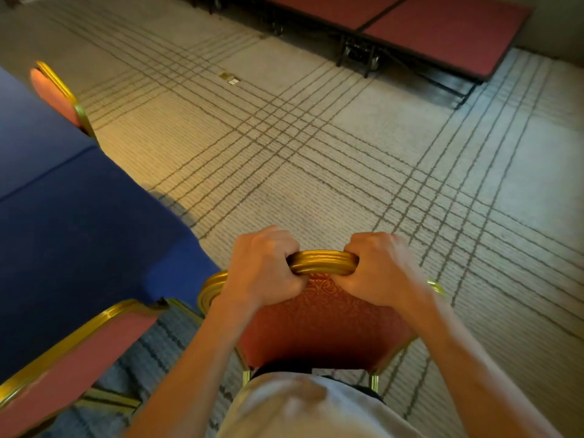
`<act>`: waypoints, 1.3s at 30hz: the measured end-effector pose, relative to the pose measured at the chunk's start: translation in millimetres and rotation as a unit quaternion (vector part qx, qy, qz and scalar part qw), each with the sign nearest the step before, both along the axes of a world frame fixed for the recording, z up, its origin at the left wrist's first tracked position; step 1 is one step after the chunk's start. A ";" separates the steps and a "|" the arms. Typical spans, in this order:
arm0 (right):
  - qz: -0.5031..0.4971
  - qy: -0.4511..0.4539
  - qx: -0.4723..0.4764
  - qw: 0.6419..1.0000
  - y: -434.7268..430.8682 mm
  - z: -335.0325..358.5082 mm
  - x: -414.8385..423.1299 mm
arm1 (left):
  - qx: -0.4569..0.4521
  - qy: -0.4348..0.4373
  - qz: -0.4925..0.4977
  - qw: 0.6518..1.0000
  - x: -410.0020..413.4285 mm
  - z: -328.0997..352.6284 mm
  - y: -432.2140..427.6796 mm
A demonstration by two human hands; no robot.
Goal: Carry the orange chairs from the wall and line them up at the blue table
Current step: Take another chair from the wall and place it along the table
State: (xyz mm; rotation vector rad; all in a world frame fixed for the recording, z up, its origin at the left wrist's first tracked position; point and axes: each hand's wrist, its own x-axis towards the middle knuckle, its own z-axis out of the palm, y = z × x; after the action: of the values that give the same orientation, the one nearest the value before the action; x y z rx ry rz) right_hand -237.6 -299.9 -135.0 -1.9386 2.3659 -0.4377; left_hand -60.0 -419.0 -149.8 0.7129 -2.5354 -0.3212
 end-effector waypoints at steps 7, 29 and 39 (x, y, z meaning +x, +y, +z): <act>-0.021 0.007 -0.022 0.999 -80.5 5.4 -45.9 | -0.008 -0.015 -0.029 0.999 -51.2 11.8 -88.2; 0.119 -0.043 -0.048 0.991 -404.2 -0.8 -260.0 | 0.013 -0.056 0.105 0.993 -232.5 22.3 -355.5; 0.188 -0.006 -0.020 0.982 -560.7 -7.2 -280.2 | 0.017 -0.036 0.147 0.988 -248.1 11.2 -482.3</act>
State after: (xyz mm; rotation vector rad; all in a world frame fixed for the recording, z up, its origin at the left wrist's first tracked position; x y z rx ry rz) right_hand -517.8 -860.6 -142.3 -2.3220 1.9278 -0.4690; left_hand -308.1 -901.3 -138.6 1.1137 -2.4489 -0.2397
